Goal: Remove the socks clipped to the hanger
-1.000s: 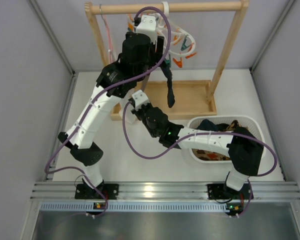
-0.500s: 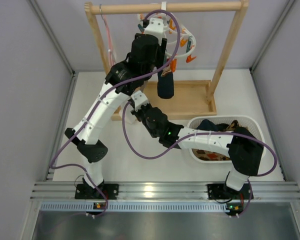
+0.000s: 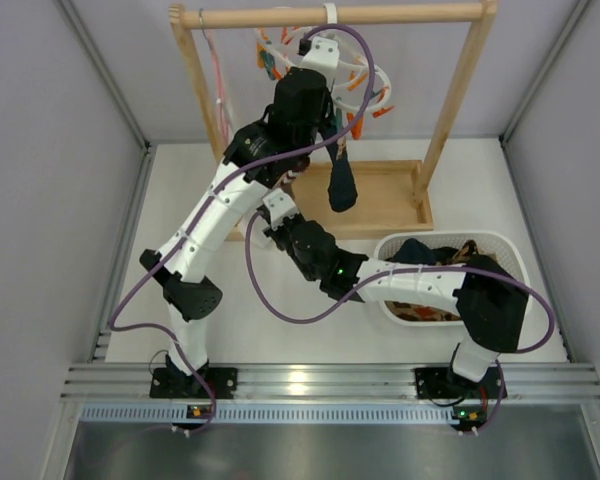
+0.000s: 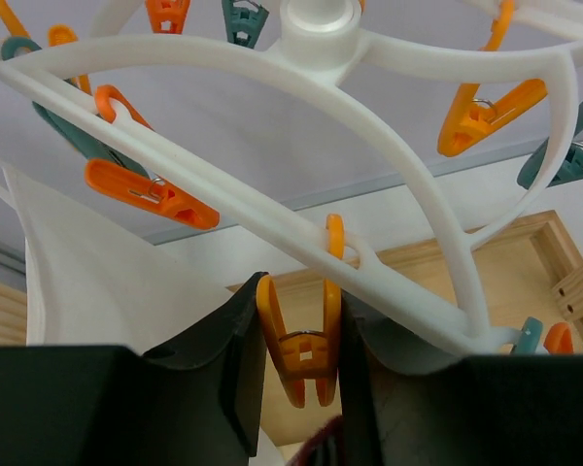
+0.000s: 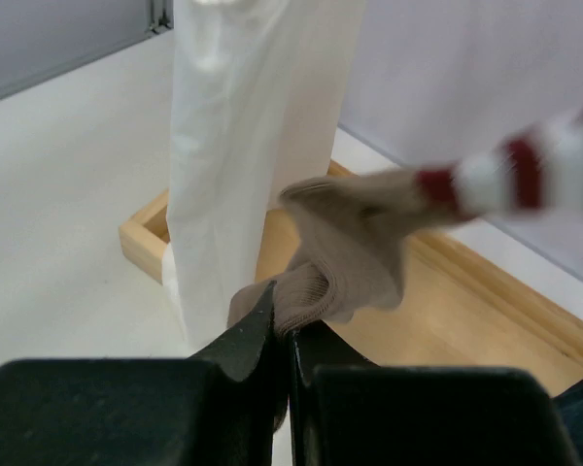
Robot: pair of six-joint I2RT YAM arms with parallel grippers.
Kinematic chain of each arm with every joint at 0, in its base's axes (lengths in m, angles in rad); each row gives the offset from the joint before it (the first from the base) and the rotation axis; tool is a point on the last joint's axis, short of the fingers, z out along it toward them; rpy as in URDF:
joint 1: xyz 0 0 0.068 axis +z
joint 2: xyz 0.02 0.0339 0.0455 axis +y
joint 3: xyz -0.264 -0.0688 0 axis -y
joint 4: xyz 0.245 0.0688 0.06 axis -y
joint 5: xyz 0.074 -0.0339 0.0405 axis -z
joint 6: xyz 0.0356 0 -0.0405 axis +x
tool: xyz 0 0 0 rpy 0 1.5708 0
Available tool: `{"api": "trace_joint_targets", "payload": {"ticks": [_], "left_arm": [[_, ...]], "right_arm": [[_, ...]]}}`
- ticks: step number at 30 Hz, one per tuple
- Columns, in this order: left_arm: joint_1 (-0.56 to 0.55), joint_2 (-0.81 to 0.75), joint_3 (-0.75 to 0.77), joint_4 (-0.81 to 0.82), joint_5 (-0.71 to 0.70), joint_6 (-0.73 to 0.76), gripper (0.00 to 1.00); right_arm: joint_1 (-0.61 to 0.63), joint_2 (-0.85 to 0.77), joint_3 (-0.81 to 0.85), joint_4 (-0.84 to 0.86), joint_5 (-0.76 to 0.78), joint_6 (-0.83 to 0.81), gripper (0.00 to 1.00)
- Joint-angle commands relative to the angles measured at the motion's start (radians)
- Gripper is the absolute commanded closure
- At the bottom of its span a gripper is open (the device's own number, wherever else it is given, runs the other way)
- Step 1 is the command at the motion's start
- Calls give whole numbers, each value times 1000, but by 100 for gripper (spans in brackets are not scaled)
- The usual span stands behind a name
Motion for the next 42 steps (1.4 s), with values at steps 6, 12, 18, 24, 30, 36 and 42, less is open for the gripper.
{"api": "trace_joint_targets", "payload": {"ticks": [6, 12, 18, 24, 30, 36, 42], "left_arm": [[5, -22, 4, 78, -17, -11, 75], [5, -131, -137, 75, -26, -102, 39], [5, -281, -313, 78, 1, -215, 3], [5, -442, -500, 78, -26, -286, 2], [5, -657, -737, 78, -33, -369, 2], [5, -850, -944, 77, -25, -392, 2], [5, -984, -1062, 73, -7, -367, 2]], "right_arm": [[26, -138, -156, 42, 55, 64, 100], [6, -432, -342, -191, 116, 290, 100], [-95, -693, -325, -723, 107, 481, 100], [-308, -862, -305, -1047, 49, 573, 100], [-430, -926, -270, -1164, 61, 599, 100], [-584, -917, -273, -1239, 92, 633, 100], [-678, -876, -321, -1204, 17, 660, 100]]}}
